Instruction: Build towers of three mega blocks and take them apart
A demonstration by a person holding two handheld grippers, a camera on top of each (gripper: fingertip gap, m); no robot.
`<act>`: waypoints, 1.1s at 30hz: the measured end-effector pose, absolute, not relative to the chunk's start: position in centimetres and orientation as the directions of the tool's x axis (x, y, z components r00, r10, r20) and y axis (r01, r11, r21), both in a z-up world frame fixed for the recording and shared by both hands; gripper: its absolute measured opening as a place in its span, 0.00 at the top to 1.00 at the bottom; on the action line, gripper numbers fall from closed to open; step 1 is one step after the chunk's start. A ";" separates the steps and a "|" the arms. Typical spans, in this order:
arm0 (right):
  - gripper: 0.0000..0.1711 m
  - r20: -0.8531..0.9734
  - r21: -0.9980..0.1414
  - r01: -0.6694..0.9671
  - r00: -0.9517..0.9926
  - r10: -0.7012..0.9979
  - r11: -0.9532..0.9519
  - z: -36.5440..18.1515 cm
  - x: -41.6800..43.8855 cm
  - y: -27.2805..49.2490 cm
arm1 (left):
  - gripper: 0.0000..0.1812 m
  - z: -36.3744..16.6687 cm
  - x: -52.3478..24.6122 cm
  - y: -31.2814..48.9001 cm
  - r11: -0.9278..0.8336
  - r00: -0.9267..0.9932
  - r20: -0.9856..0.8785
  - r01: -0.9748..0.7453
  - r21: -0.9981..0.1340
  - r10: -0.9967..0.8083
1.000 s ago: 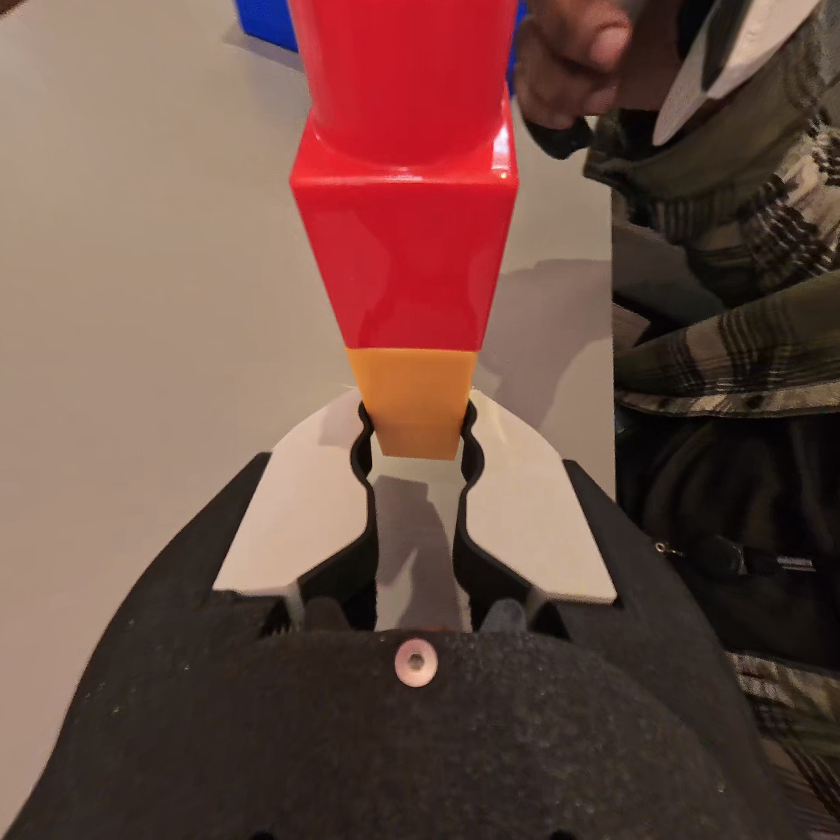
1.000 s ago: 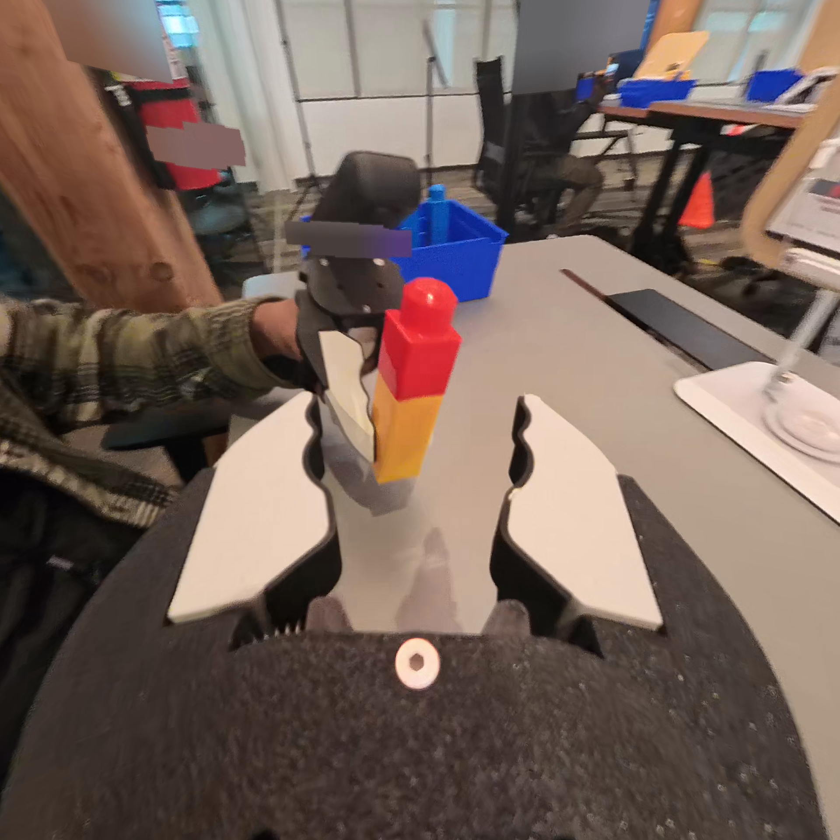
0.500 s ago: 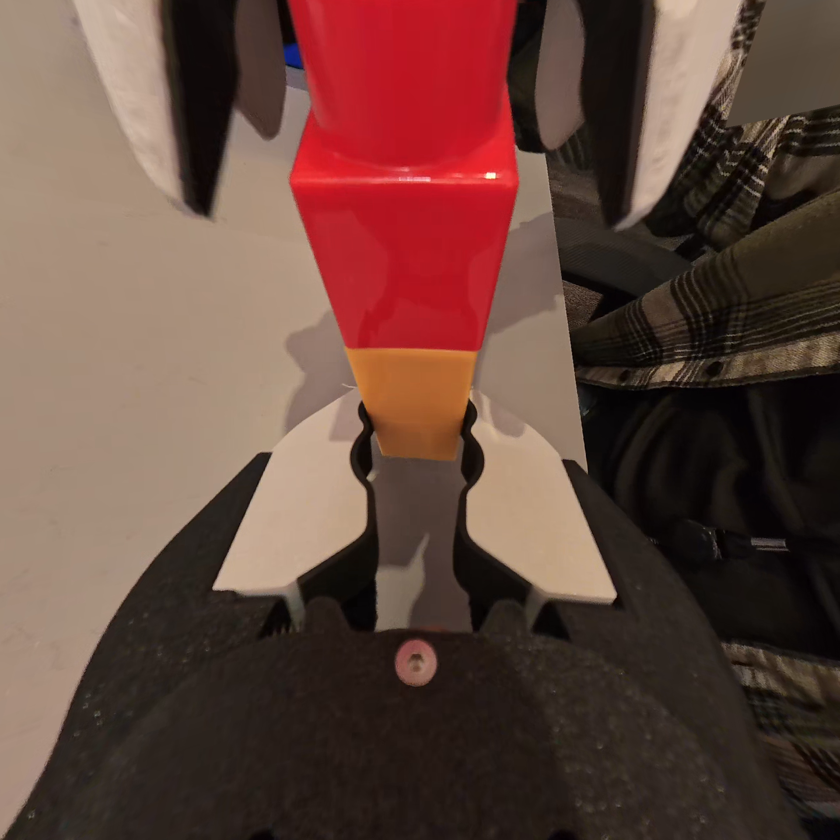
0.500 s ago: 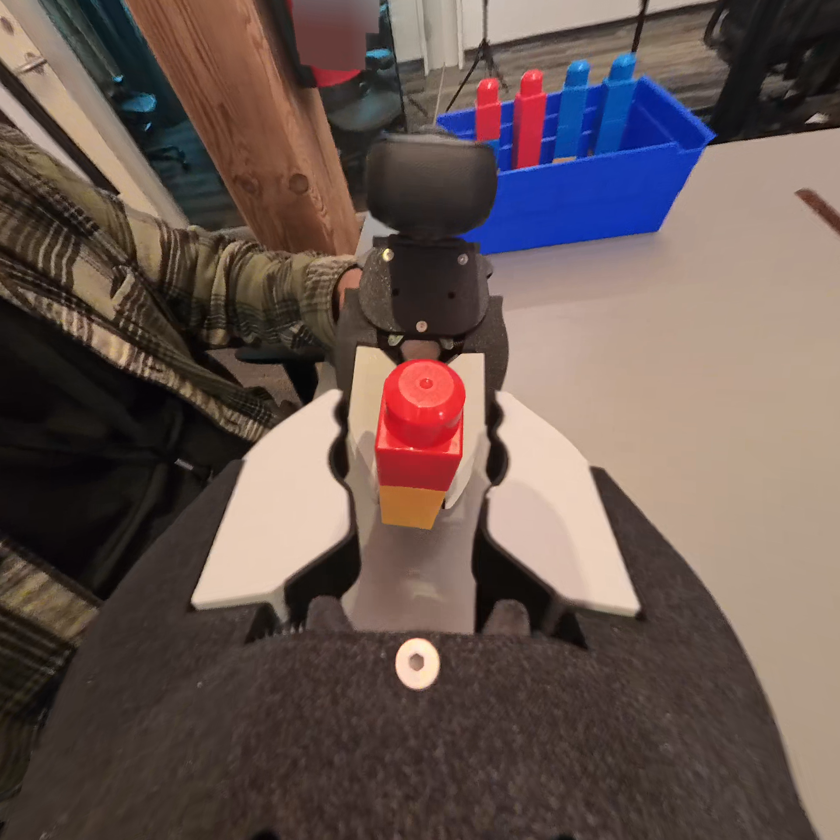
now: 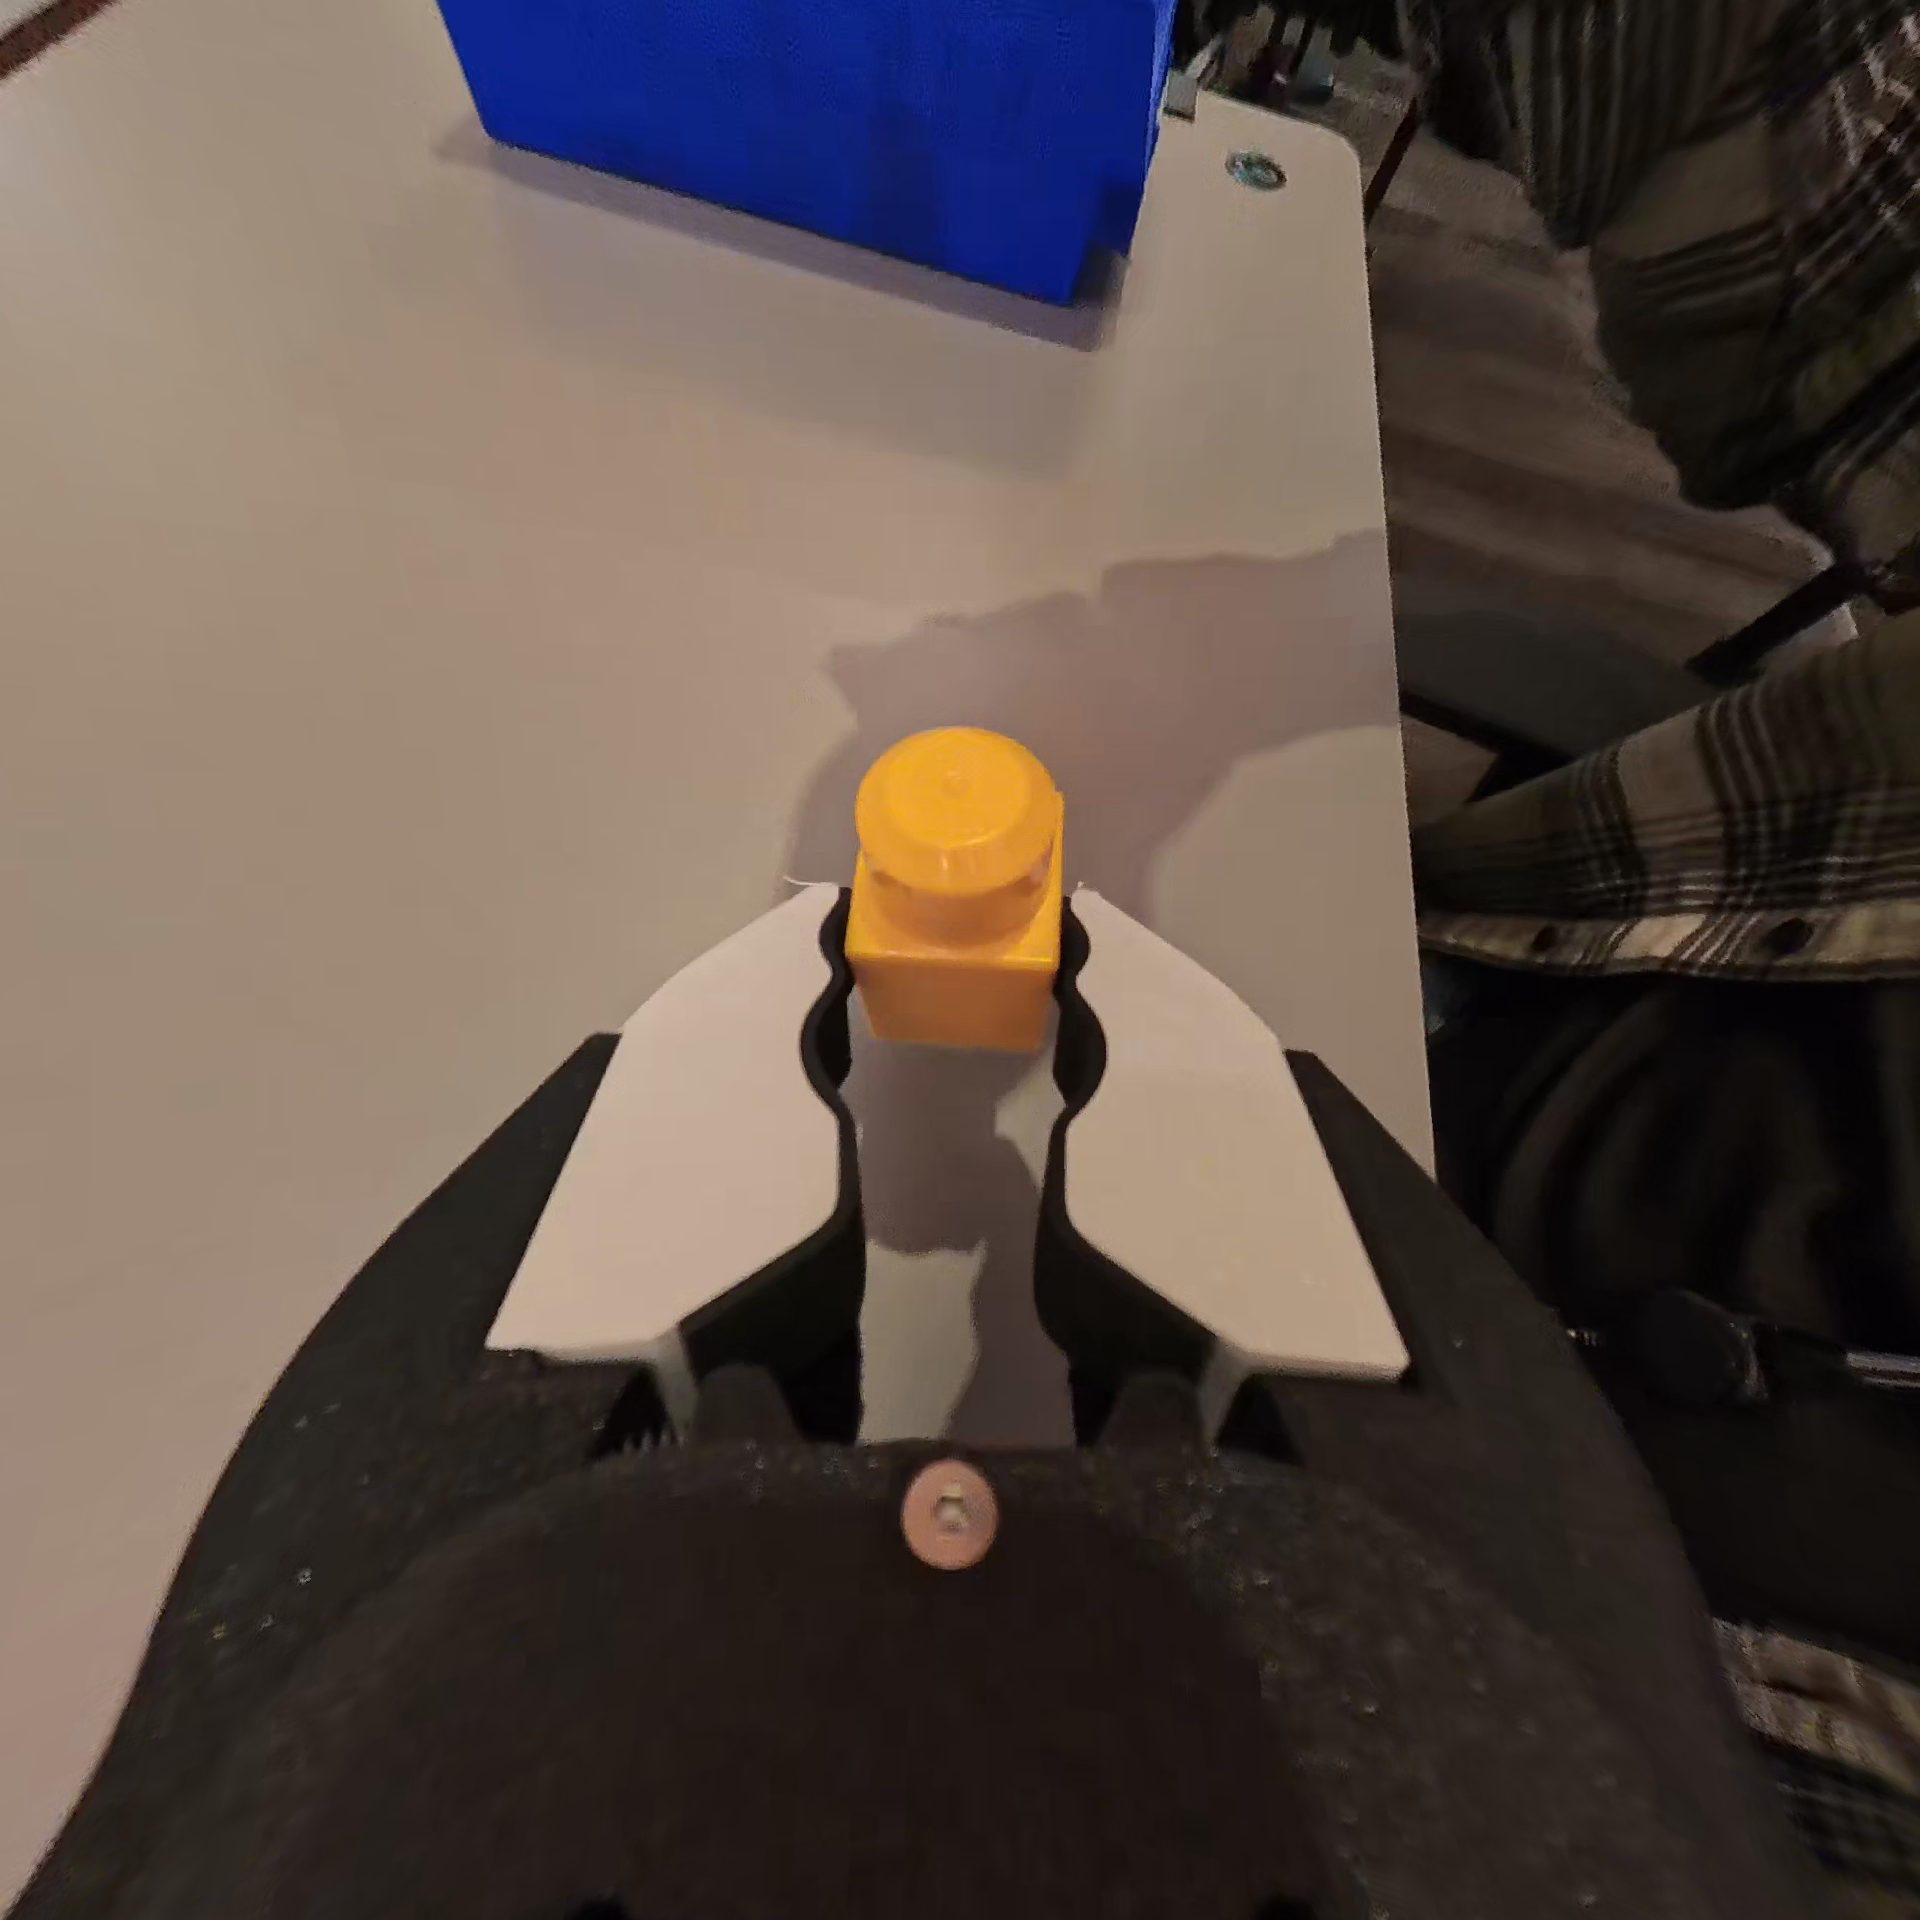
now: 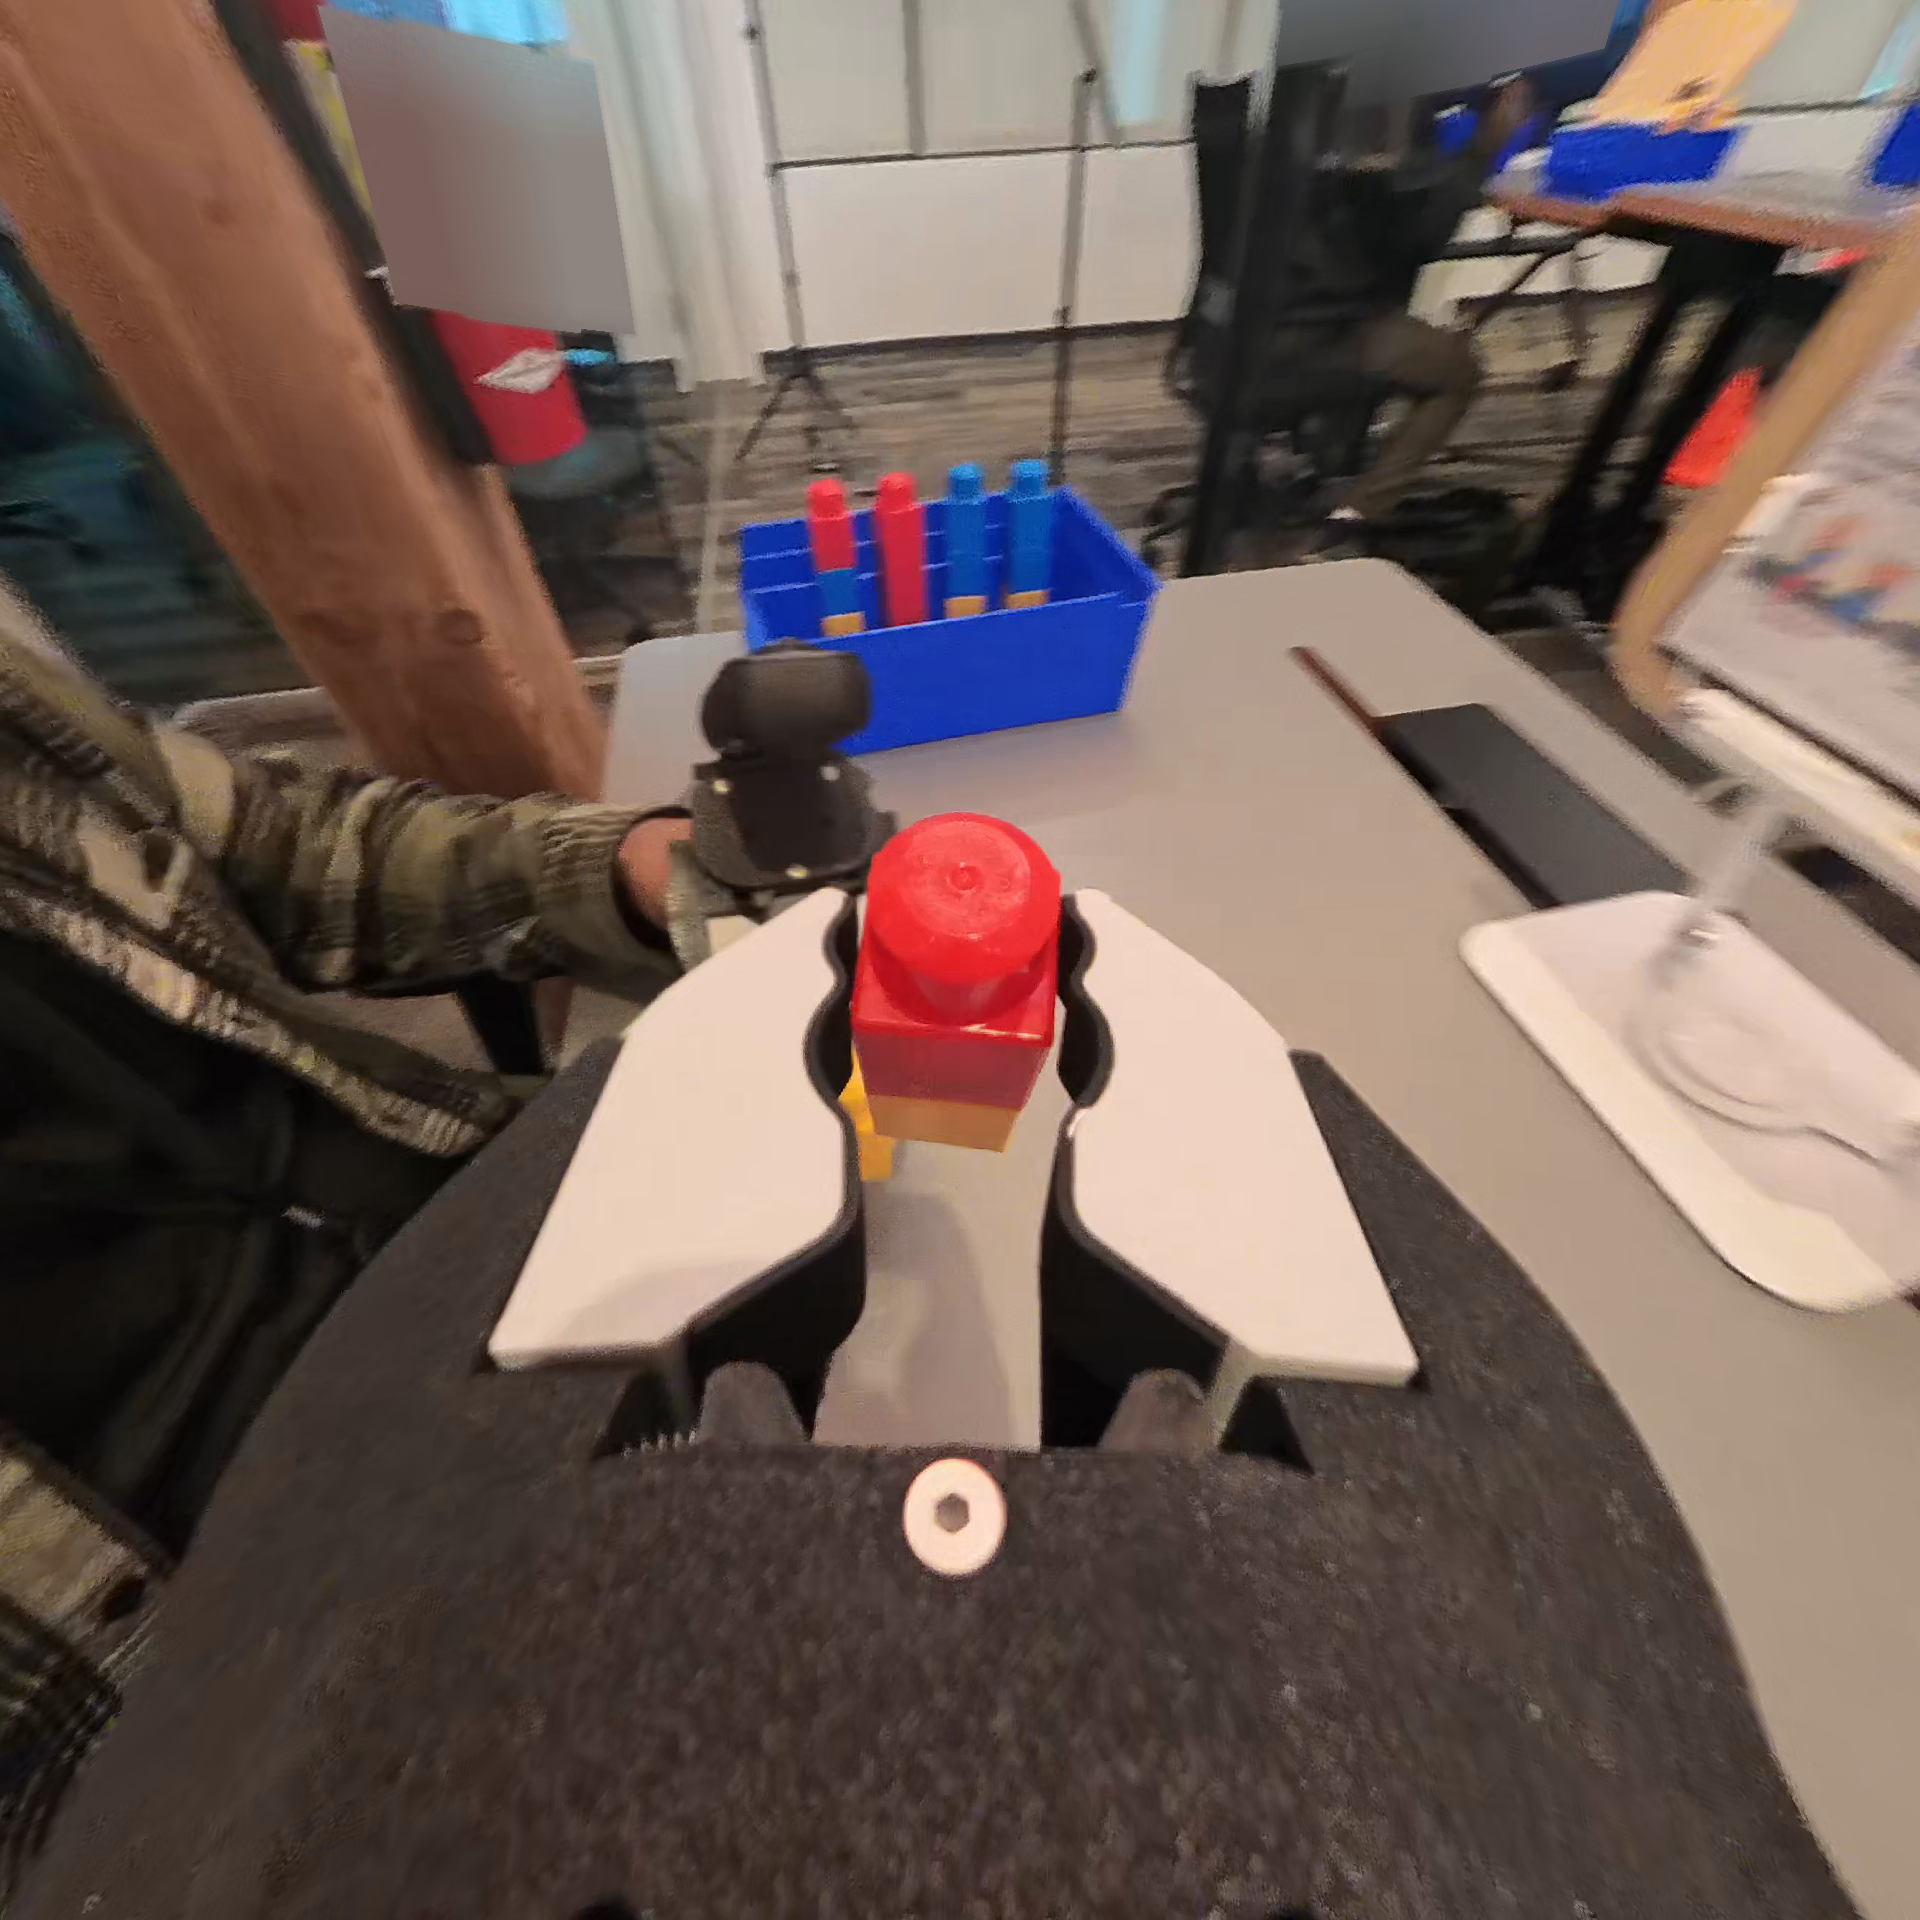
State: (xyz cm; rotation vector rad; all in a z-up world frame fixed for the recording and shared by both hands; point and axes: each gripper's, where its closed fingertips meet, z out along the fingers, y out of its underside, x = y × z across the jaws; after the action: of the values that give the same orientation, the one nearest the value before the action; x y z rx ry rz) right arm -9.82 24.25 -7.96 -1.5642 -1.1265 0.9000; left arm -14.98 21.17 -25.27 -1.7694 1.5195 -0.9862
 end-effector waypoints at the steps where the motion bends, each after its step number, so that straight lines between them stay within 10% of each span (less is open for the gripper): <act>1: 0.79 -0.012 -0.969 0.225 0.356 0.934 -0.098 -7.3 -8.1 24.7 | 0.80 -25.0 -15.1 21.4 -0.163 0.073 0.146 -0.531 -0.832 -0.987; 16: 0.79 -0.104 -0.932 0.099 0.848 0.519 -0.349 -10.9 18.3 26.3 | 0.80 -24.3 -14.1 21.5 -0.141 0.033 0.142 -0.455 -0.879 -0.989; 33: 0.79 -0.086 -0.880 0.105 0.924 0.374 -0.463 -15.3 23.9 26.7 | 0.80 -24.7 -14.4 22.3 -0.156 0.058 0.146 -0.449 -0.880 -0.988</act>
State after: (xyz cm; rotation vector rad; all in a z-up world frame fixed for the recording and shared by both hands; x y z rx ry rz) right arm 23.85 26.65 -15.34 -2.0439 -0.3432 0.3255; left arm -14.39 22.32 -24.74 -1.6840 1.4511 -1.0480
